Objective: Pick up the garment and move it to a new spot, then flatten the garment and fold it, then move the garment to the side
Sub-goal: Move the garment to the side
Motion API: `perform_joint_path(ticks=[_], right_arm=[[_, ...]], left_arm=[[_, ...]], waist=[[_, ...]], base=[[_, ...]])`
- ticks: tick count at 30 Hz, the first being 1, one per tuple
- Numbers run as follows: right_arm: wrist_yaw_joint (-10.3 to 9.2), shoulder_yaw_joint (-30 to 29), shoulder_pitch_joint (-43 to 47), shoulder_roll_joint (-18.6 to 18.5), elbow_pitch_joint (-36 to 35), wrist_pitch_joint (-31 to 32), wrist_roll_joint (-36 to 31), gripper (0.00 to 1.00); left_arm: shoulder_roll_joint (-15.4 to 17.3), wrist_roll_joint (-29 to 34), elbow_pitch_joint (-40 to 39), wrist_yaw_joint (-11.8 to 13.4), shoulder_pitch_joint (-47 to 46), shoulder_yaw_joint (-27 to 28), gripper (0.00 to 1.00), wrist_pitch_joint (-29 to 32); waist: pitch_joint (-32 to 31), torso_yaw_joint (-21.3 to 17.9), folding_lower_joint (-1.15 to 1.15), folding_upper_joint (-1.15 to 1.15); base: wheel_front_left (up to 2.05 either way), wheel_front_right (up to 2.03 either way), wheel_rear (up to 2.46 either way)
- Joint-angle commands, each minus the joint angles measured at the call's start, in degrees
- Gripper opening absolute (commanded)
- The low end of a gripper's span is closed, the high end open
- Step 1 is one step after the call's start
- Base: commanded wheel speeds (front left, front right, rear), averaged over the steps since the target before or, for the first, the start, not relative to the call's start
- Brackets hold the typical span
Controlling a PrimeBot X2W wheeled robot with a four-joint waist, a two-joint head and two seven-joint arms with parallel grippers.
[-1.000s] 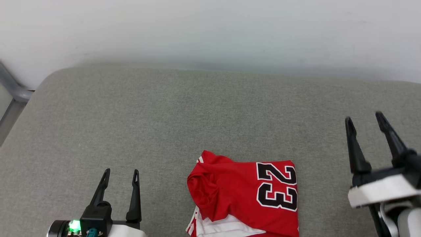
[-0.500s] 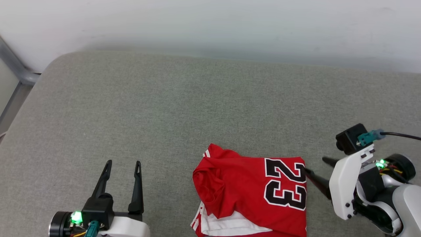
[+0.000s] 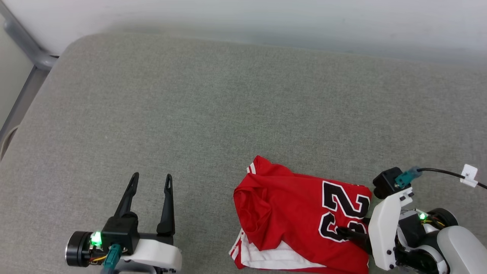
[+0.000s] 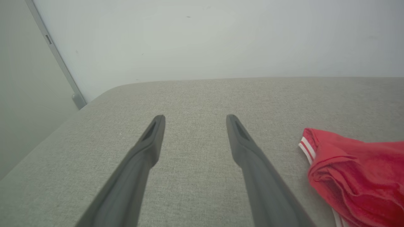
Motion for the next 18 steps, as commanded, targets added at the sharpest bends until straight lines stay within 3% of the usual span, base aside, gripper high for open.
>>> perform_joint_path(ticks=[1, 9, 10, 11, 12, 18], right_arm=[[-0.05, 0.57, 0.92, 0.38, 0.76, 0.23, 0.13, 1.0], [-0.03, 7.24, 1.91, 0.69, 6.36, -2.97, 0.51, 1.0], [-0.03, 7.82, 1.36, 0.52, 6.3, -3.73, 0.64, 0.47], [-0.03, 8.15, 0.66, 0.35, 6.03, -4.85, 0.62, 0.14], [-0.03, 8.39, -0.12, -0.02, 5.67, -5.69, 0.7, 0.0], [-0.09, 8.39, -6.03, -3.77, 1.69, -11.02, -0.85, 0.0]], left_arm=[[-0.12, 0.04, -0.01, -0.21, -1.02, -0.12, 1.0, -0.25], [-0.34, 0.14, 0.32, -0.27, -1.84, 0.0, 1.0, -0.25], [-0.34, 0.16, 0.33, -0.25, -1.74, 0.11, 1.0, -0.25], [-0.35, 0.2, 0.34, -0.22, -1.61, 0.23, 1.0, -0.25], [-0.37, 0.27, 0.36, -0.22, -1.48, 0.28, 1.0, -0.25], [-0.4, 0.44, 0.15, -0.04, -0.44, 0.88, 1.0, -0.25]], waist=[[0.58, 0.38, -0.01, 0.0], [1.71, 0.76, -0.01, 0.0], [1.64, 0.69, -0.01, 0.0], [1.53, 0.54, -0.01, 0.0], [1.42, 0.42, -0.01, 0.0], [0.59, -1.47, -0.01, 0.0]], base=[[0.0, 0.0, 0.0], [0.0, 0.0, 0.0], [0.0, 0.0, 0.0], [0.0, 0.0, 0.0], [0.0, 0.0, 0.0], [0.0, 0.0, 0.0]])
